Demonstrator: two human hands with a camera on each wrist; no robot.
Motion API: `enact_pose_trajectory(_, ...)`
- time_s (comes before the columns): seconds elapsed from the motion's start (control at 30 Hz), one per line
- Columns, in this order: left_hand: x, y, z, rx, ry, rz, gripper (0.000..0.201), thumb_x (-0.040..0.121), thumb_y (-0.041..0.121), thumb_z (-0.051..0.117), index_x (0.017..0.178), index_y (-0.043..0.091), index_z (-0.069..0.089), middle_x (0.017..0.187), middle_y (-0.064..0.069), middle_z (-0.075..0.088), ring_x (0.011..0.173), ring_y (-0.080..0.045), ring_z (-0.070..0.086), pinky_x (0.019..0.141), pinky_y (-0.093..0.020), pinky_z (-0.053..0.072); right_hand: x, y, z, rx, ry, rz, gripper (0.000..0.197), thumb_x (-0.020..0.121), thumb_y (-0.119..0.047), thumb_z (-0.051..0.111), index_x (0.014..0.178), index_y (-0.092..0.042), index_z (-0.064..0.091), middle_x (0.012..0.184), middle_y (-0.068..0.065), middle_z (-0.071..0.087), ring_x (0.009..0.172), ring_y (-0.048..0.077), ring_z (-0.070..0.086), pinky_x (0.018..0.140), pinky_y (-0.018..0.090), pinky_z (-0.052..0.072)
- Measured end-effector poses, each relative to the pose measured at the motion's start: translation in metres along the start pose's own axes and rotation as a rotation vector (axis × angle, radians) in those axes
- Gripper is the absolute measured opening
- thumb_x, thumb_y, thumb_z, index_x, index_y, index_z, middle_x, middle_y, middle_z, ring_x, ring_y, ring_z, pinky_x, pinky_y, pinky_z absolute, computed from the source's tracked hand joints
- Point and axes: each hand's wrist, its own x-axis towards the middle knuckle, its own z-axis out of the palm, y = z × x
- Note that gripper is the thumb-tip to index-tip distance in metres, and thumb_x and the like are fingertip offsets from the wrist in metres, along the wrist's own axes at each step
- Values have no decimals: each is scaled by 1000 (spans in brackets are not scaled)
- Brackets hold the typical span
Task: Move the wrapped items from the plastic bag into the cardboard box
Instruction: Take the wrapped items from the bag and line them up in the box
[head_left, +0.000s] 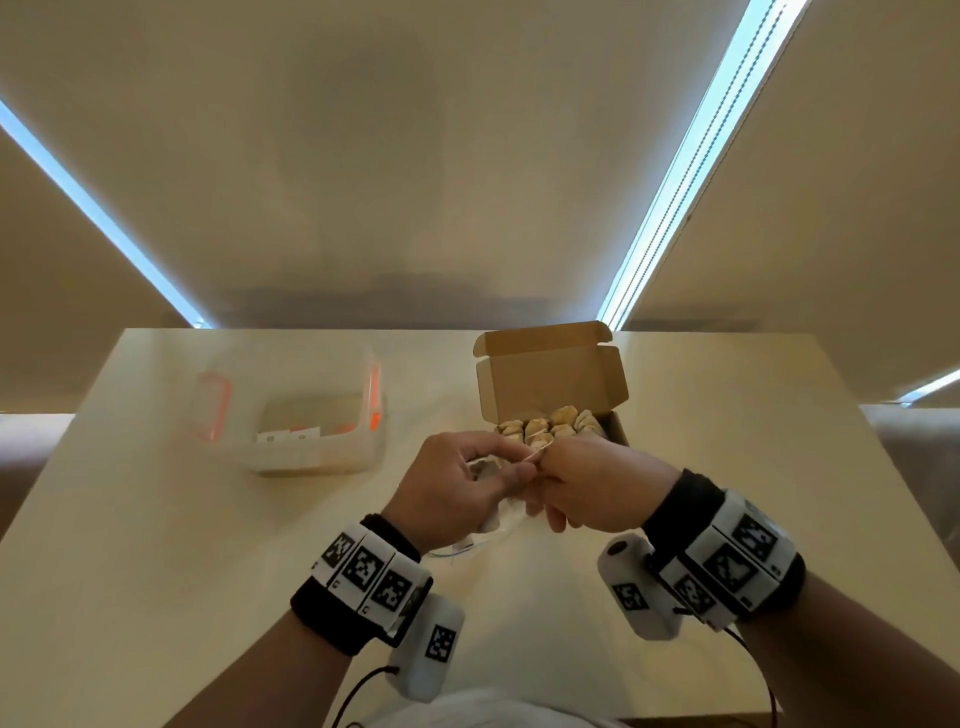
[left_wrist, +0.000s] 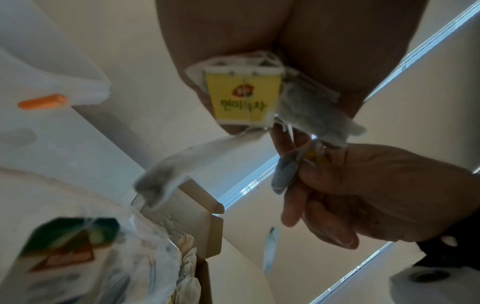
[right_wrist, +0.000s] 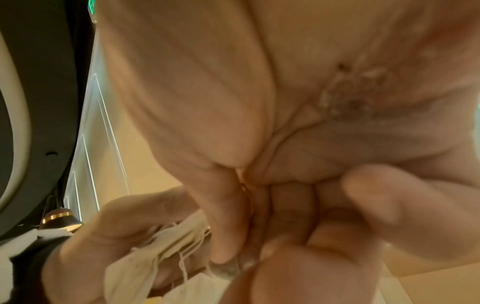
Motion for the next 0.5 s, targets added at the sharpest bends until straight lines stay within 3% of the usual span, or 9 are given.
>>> enact_pose_trajectory(0.07, -1, -1, -1, 40, -15, 14, 9, 85, 22, 76, 94, 22, 77, 69, 10, 71, 58, -6, 65, 62, -30, 56, 5, 2, -3, 40, -87, 11, 22, 103, -14, 49, 114, -2, 64, 78, -11, 58, 53, -6, 54, 54, 6, 41)
enact_pose_trajectory(0.1, 0, -1, -1, 57, -6, 19, 7, 85, 20, 76, 91, 23, 77, 69, 11, 71, 58, -6, 65, 62, -31, 57, 6, 1, -5, 43, -96, 29, 25, 103, -17, 50, 115, -1, 65, 77, -9, 58, 55, -5, 55, 54, 8, 41)
enact_pose_trajectory(0.17, 1, 1, 0, 39, 37, 13, 4, 87, 17, 74, 89, 18, 77, 77, 2, 74, 65, -20, 70, 66, -45, 59, 6, 2, -6, -34, -2, 81, 28, 102, -32, 52, 95, -13, 71, 75, -8, 61, 63, 2, 55, 58, 11, 38)
enact_pose_trajectory(0.23, 3, 3, 0, -79, 75, -44, 8, 90, 15, 70, 90, 9, 75, 78, -14, 74, 53, -28, 65, 53, -43, 57, 2, 6, -2, -88, 269, 46, 28, 94, -45, 60, 74, -26, 65, 68, -10, 60, 60, 3, 53, 57, 13, 35)
enact_pose_trajectory(0.27, 4, 5, 0, -168, 91, -90, 9, 91, 14, 68, 89, 7, 73, 76, -20, 72, 42, -24, 55, 43, -34, 50, -1, 8, 1, 0, 428, 9, 24, 87, -48, 68, 74, -28, 64, 67, -10, 61, 59, 3, 53, 56, 12, 36)
enact_pose_trajectory(0.33, 5, 8, 0, -331, 123, -167, 12, 93, 13, 65, 87, 5, 71, 73, -28, 69, 34, -17, 37, 38, -22, 31, -2, 15, 9, 265, 679, -46, 29, 75, -49, 79, 91, -27, 67, 79, -14, 65, 66, 1, 59, 59, 11, 45)
enact_pose_trajectory(0.4, 7, 8, 1, -393, 139, -196, 13, 93, 13, 64, 88, 2, 70, 72, -32, 66, 34, -14, 31, 37, -19, 26, 3, 18, 19, 477, 665, -58, 40, 77, -45, 79, 110, -27, 68, 96, -16, 68, 82, 1, 66, 74, 16, 56)
enact_pose_trajectory(0.43, 9, 8, 3, -396, 145, -201, 14, 93, 12, 64, 90, -1, 69, 73, -35, 64, 34, -14, 31, 37, -18, 26, 8, 19, 25, 564, 638, -63, 36, 80, -41, 77, 112, -28, 69, 98, -15, 71, 87, 2, 68, 81, 24, 58)
enact_pose_trajectory(0.5, 14, 5, 6, -372, 170, -224, 16, 91, 13, 67, 90, -2, 70, 69, -32, 62, 33, -13, 36, 37, -18, 29, 16, 21, 36, 721, 689, -49, 22, 84, -33, 75, 104, -27, 74, 90, -14, 74, 87, 6, 70, 83, 36, 60)
